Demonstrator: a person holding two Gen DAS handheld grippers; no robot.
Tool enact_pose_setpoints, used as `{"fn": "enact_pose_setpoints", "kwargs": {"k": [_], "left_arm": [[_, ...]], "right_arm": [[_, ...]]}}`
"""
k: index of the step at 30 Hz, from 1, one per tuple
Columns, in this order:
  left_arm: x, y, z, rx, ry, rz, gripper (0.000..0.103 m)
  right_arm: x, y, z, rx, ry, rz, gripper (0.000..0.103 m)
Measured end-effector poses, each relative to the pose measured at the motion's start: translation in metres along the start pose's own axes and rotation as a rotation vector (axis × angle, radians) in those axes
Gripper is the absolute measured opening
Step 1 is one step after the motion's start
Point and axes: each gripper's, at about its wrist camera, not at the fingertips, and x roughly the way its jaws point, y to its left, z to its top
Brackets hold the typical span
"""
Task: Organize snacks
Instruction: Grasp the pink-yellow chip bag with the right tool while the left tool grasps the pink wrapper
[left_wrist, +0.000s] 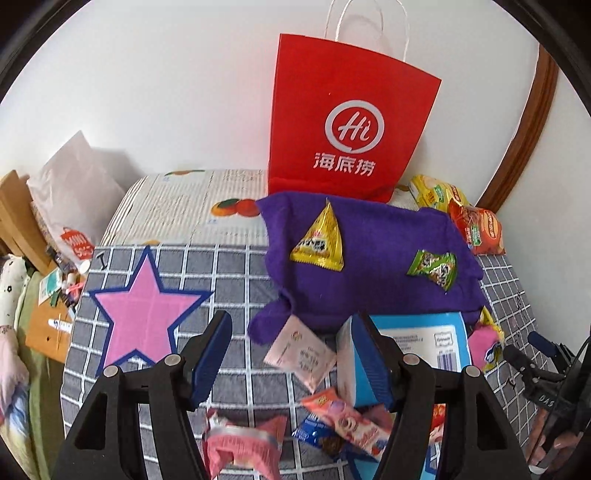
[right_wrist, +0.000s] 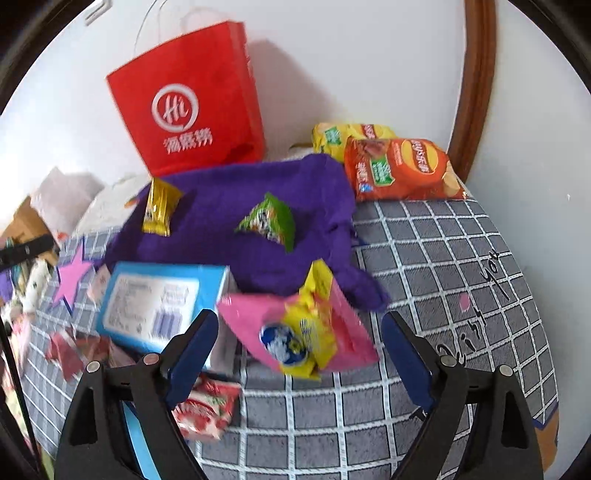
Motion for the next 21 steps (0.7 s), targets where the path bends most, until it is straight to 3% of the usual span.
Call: {"fn": "enact_pose_setpoints", "kwargs": {"k": [21], "left_arm": [[0.020, 0.016, -0.021, 0.002, 0.066, 0.050, 0.065]], "right_arm": [[0.049, 0.022, -0.021, -0.185, 0.054, -0.146, 0.090]]}}
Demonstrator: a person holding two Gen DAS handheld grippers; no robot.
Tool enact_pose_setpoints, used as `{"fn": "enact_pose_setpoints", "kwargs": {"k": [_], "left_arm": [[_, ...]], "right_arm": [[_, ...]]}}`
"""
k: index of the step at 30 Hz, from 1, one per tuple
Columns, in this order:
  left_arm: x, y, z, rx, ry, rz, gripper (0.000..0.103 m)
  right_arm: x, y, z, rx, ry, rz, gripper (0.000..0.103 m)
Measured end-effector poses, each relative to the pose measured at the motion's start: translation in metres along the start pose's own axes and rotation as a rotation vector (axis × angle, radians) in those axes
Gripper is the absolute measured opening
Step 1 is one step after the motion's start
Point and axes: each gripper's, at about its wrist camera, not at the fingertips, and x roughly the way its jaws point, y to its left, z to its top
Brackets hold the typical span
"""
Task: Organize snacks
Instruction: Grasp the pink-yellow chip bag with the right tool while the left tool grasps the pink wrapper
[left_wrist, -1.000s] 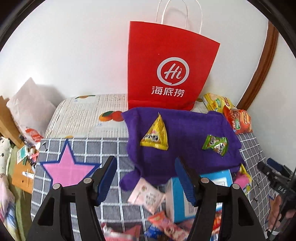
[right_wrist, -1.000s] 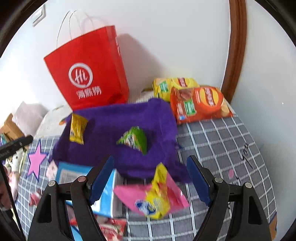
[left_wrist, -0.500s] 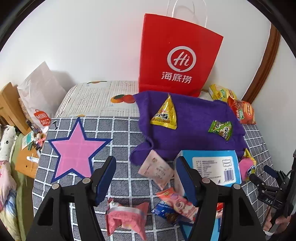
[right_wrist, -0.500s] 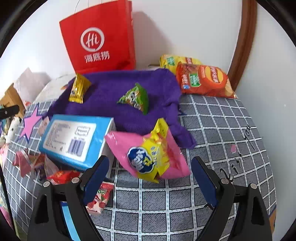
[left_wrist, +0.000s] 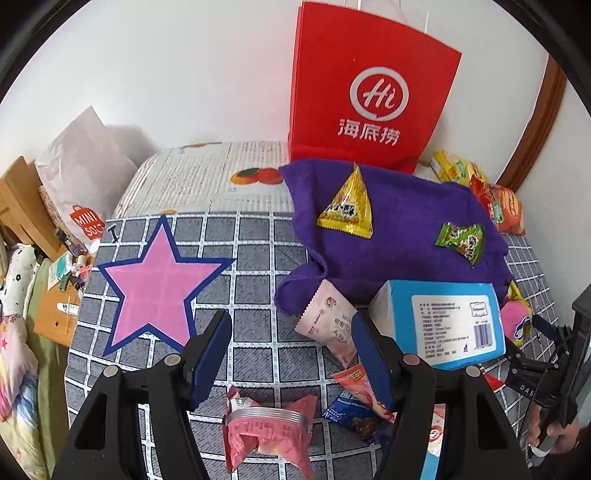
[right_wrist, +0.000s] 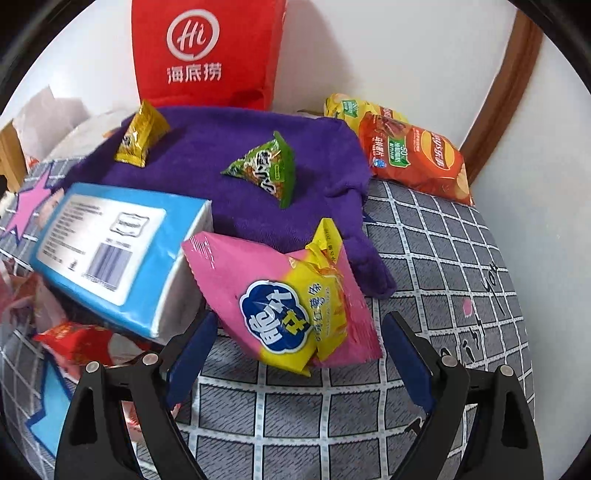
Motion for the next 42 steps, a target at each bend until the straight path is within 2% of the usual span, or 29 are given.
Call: {"fn": "enact_pose_setpoints", "kwargs": {"k": [6, 8, 9, 10, 13, 17, 23, 29, 33, 36, 42], "left_arm": [[0.008, 0.006, -0.002, -0.009, 0.010, -0.012, 0.065], [0.011, 0.008, -0.002, -0.015, 0.015, -0.016, 0.065], [0.012, 0.009, -0.002, -0.017, 0.017, -0.018, 0.065], [0.013, 0.010, -0.003, -0.018, 0.018, -0.024, 0.065], [0.014, 0.011, -0.003, -0.021, 0.017, -0.032, 0.065], [0.013, 0.013, -0.006, -0.031, 0.014, -0.051, 0.065], [0.008, 0.015, -0.017, -0.028, 0.017, -0.057, 0.065], [0.009, 0.025, -0.037, -0.036, 0.043, -0.054, 0.065], [0.014, 0.031, -0.048, -0.046, 0.067, -0.086, 0.065], [0.019, 0.030, -0.055, -0.034, 0.085, -0.111, 0.065], [0.029, 0.022, -0.069, 0.009, 0.111, -0.087, 0.069]], "right_arm": [[0.011, 0.004, 0.002, -0.005, -0.015, -0.005, 0.090], [0.013, 0.006, 0.003, -0.020, -0.024, -0.005, 0.082], [0.014, 0.006, 0.003, -0.022, -0.023, -0.008, 0.071], [0.015, 0.006, 0.003, -0.022, -0.018, 0.001, 0.065], [0.014, 0.005, 0.003, -0.016, -0.023, -0.008, 0.057], [0.007, 0.001, 0.003, -0.001, -0.025, 0.003, 0.055], [-0.017, -0.010, -0.001, 0.090, -0.042, 0.032, 0.055], [-0.045, -0.011, -0.009, 0.147, -0.071, 0.034, 0.055], [-0.058, -0.013, -0.016, 0.195, -0.079, 0.065, 0.055], [-0.066, -0.007, -0.021, 0.194, -0.088, 0.056, 0.055], [-0.072, 0.006, -0.030, 0.182, -0.082, 0.063, 0.055]]}}
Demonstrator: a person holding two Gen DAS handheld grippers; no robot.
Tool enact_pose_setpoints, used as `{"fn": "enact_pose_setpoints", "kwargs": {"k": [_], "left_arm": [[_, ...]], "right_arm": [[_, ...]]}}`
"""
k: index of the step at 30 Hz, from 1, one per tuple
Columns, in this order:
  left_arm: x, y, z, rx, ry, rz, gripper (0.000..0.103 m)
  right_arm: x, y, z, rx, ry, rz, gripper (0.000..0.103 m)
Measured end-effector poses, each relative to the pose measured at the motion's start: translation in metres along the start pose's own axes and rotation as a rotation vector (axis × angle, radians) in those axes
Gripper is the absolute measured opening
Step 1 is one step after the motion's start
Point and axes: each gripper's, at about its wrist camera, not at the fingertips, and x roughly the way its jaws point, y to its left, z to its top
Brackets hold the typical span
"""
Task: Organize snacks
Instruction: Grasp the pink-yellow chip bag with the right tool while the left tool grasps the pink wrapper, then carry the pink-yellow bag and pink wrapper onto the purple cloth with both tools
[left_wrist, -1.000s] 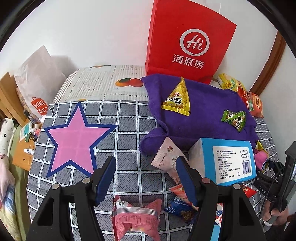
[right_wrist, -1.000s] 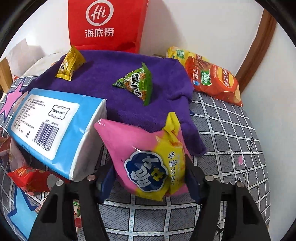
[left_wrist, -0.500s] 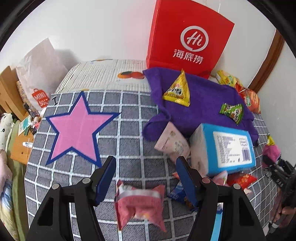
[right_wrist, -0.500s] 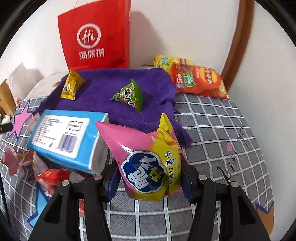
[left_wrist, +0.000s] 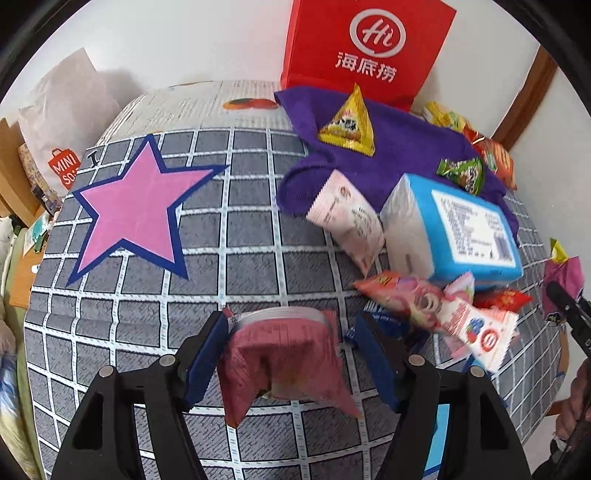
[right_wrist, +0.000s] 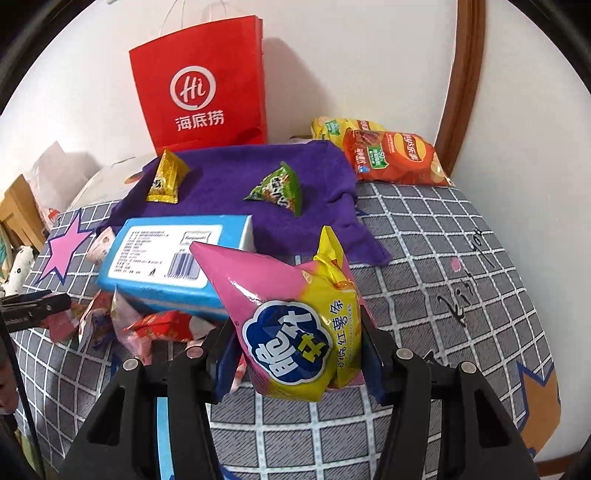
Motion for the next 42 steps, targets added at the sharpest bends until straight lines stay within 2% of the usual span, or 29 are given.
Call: {"fn": "enact_pose_setpoints", "kwargs": {"k": [14, 17, 20, 28, 42], "left_arm": [[0.009, 0.005, -0.015, 0.019, 0.001, 0.084, 0.069], [0.012, 0.011, -0.018, 0.004, 0.013, 0.076, 0.069], [0.011, 0.016, -0.019, -0.011, 0.000, 0.057, 0.060], [-0.003, 0.018, -0.016, -0.019, -0.057, 0.014, 0.059], [-0.047, 0.009, 0.005, -0.002, -0.150, 0.000, 0.059]], "right_arm": [[0.001, 0.006, -0.009, 0.010, 0.028, 0.007, 0.055], [0.002, 0.007, -0.009, 0.011, 0.032, 0.008, 0.055], [0.002, 0.009, -0.010, 0.011, 0.034, 0.010, 0.055], [0.001, 0.013, -0.012, 0.009, 0.041, 0.008, 0.055], [-0.024, 0.018, 0.003, 0.011, -0.012, 0.025, 0.055]]}}
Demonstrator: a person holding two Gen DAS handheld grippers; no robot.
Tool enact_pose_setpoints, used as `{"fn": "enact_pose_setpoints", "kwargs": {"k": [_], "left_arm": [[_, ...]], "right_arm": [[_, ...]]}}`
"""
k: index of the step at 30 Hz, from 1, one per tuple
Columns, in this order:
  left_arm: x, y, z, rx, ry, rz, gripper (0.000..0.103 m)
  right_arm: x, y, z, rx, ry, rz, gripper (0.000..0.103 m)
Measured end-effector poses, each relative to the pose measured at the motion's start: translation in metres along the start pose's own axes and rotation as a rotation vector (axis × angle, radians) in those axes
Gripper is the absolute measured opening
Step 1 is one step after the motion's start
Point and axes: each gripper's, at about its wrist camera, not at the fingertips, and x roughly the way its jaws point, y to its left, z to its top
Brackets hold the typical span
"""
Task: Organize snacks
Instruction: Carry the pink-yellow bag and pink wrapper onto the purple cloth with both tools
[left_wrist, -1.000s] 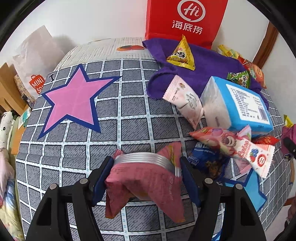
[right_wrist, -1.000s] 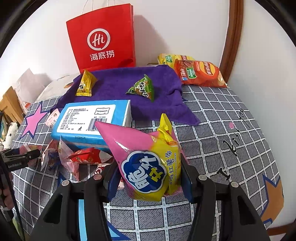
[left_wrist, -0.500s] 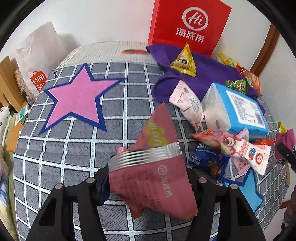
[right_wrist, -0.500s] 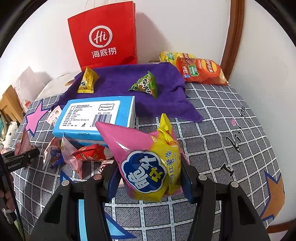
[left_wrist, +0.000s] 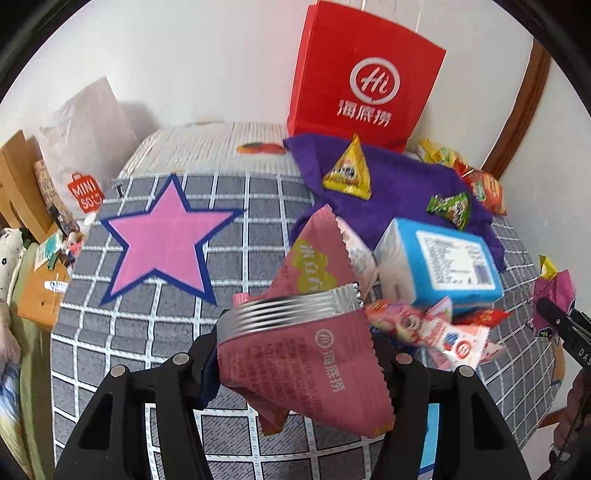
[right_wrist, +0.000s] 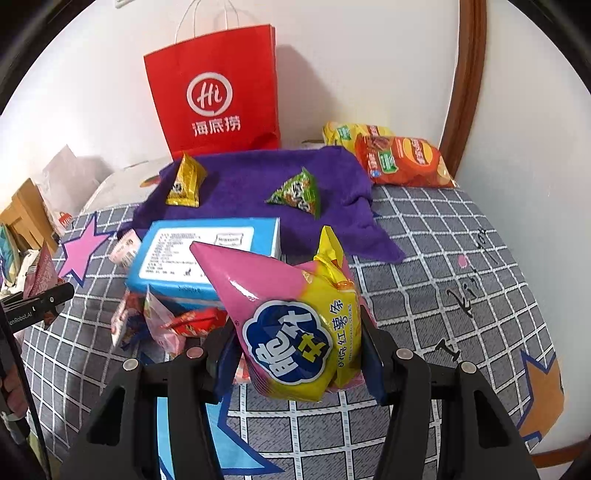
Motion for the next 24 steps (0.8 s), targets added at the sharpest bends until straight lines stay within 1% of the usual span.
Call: {"fn": "enact_pose_setpoints", "kwargs": {"k": [10, 16, 24], "left_arm": [[-0.019, -0.017, 0.030, 0.025, -0.054, -0.021, 0.059], [-0.021, -0.029, 0.049, 0.033, -0.076, -0.032, 0.059], [-0.016, -0.041, 0.069, 0.046, -0.083, -0.046, 0.059]], "right_arm": [[-0.018, -0.003, 0.023, 0.001, -0.044, 0.009, 0.055], [-0.020, -0.009, 0.037, 0.004, -0.055, 0.009, 0.055], [-0.017, -0.013, 0.057, 0.008, -0.068, 0.012, 0.055]]}}
